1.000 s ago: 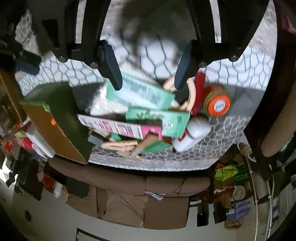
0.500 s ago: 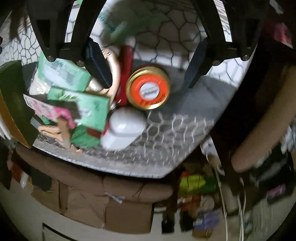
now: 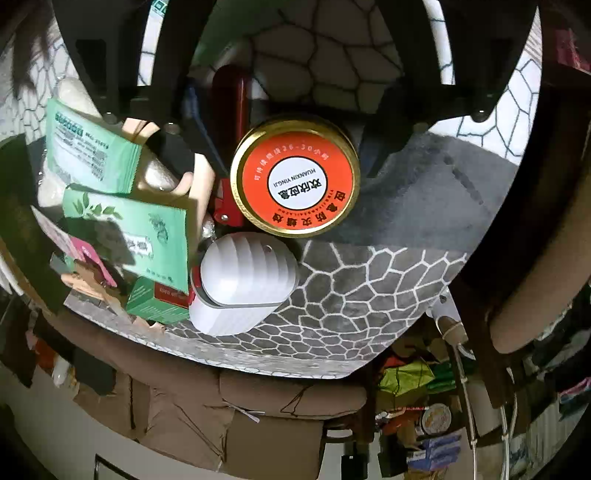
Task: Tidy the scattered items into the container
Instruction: 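Reach the left gripper to the orange-lidded tin and close on it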
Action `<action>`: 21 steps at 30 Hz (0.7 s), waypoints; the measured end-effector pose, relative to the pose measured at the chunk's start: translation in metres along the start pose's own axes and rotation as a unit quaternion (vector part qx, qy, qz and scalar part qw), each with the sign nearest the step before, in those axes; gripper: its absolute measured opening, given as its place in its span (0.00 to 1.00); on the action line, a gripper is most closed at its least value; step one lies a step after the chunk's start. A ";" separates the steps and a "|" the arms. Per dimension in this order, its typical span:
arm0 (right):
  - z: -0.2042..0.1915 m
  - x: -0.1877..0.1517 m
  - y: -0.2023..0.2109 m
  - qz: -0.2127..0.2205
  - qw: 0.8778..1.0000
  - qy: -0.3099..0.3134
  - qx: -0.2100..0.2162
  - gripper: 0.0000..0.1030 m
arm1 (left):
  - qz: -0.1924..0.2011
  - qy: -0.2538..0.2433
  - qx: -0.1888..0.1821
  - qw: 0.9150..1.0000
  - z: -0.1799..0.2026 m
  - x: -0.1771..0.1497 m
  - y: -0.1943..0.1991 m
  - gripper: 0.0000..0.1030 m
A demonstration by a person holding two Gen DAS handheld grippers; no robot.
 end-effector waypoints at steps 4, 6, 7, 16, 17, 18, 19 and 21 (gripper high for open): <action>-0.005 0.042 -0.029 0.013 1.000 -0.023 0.004 0.45 | 0.004 0.000 -0.014 1.000 -0.003 -0.001 0.001 0.60; -0.002 0.062 -0.051 0.013 0.999 -0.039 -0.012 0.45 | 0.003 0.001 -0.016 1.000 -0.003 -0.001 0.002 0.60; 0.000 0.071 -0.063 0.011 0.998 -0.049 -0.025 0.45 | 0.002 0.000 -0.016 1.000 -0.002 -0.001 0.003 0.60; 0.005 0.107 -0.152 -0.019 0.989 -0.142 -0.027 0.45 | -0.004 -0.005 -0.022 1.000 -0.008 0.000 0.009 0.58; 0.007 0.107 -0.159 -0.025 0.988 -0.150 -0.024 0.45 | -0.003 -0.005 -0.022 1.000 -0.010 0.001 0.010 0.58; 0.009 0.107 -0.167 -0.032 0.986 -0.162 -0.023 0.42 | -0.002 -0.005 -0.022 1.000 -0.012 0.001 0.010 0.58; 0.011 0.106 -0.173 -0.038 0.984 -0.172 -0.022 0.39 | -0.002 -0.005 -0.022 1.000 -0.013 0.002 0.011 0.58; 0.014 0.105 -0.182 -0.045 0.981 -0.185 -0.027 0.37 | -0.001 -0.007 -0.022 1.000 -0.014 0.005 0.015 0.58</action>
Point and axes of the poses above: each gripper's, at about its wrist camera, not at the fingertips, and y roughly against the way its jaws point, z to its right, x to its top, the point moved 4 cm from there along -y, roughly the way its jaws point, and after that the axes turned 15 degrees about z, right-handed, at the moved point
